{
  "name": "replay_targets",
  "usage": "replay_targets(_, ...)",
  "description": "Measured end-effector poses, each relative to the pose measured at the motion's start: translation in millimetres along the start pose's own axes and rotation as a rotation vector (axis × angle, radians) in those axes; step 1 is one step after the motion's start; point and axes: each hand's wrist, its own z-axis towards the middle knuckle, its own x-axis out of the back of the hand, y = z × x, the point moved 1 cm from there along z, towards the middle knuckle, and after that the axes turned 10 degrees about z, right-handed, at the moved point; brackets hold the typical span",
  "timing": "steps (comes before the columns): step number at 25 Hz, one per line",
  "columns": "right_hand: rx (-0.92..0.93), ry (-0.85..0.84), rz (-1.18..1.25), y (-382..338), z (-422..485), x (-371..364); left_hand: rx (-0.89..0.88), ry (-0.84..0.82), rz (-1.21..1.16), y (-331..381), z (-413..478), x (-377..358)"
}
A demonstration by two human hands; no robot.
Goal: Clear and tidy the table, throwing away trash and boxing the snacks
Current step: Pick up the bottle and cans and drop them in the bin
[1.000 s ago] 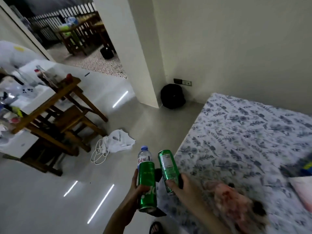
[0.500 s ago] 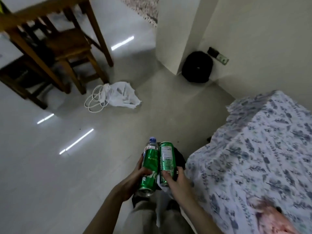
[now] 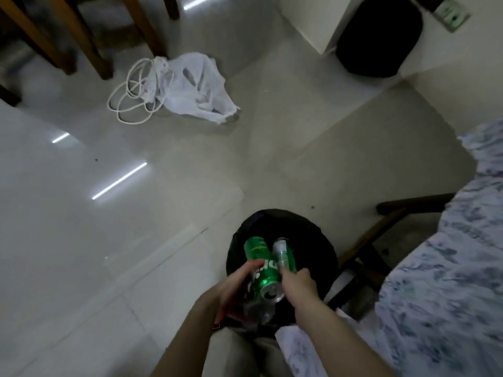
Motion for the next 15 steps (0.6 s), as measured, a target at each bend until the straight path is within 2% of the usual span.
replay_targets(2, 0.002, 0.006, 0.011, 3, 22, 5, -0.026, 0.131, -0.023, -1, 30, -3)
replay_targets(4, 0.061, 0.008, -0.026, 4, 29, 10, -0.105, 0.282, 0.053, -7, 51, -6)
replay_targets(7, 0.231, -0.041, -0.178, -10, 0, 20, -0.169, 0.339, 0.157, -11, 38, -13)
replay_targets(11, 0.532, -0.043, -0.213, -33, -101, 46, -0.273, 0.375, 0.256, 7, -47, -32)
replay_targets(15, 0.698, 0.042, -0.084, -33, -202, 106, -0.388, 0.406, 0.317, 34, -159, -63)
